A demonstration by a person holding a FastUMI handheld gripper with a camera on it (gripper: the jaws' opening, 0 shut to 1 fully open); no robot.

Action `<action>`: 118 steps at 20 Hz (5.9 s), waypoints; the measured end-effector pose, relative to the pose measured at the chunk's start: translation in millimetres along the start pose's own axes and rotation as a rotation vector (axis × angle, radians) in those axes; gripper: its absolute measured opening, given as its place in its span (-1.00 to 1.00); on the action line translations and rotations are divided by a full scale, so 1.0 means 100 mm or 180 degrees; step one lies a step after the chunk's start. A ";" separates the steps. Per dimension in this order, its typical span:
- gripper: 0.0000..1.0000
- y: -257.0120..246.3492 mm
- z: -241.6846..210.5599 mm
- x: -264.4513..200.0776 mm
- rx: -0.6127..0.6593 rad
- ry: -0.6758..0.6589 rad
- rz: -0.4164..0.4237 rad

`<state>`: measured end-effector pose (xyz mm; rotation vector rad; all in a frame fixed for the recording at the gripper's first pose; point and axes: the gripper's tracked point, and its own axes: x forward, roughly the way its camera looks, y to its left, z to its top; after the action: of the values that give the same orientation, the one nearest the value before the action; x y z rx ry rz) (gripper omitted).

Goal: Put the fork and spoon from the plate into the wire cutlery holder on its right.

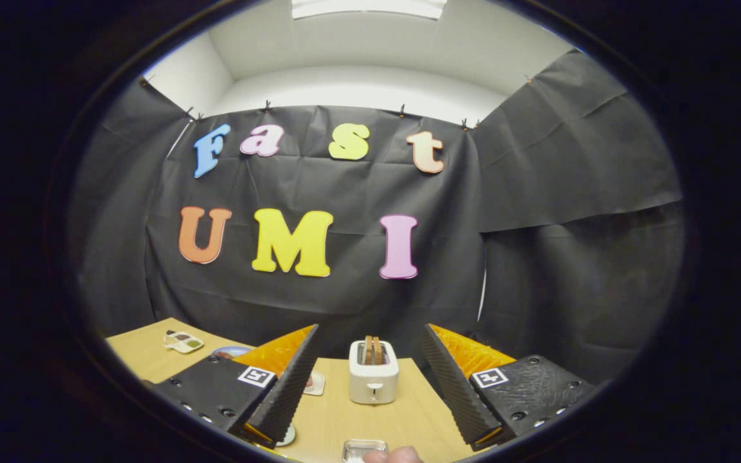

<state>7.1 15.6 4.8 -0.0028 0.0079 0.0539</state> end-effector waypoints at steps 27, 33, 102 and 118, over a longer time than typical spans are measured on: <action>0.91 1.73 -2.68 -0.19 -0.0181 0.2178 0.0745; 0.91 1.90 -3.33 -0.21 -0.0402 0.2585 0.0703; 0.13 0.17 -2.40 -0.28 0.0547 0.3374 -0.0113; 0.94 2.42 -3.13 -0.55 0.0151 0.3107 0.0516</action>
<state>-63.6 252.9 -307.9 0.0191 0.9859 0.2104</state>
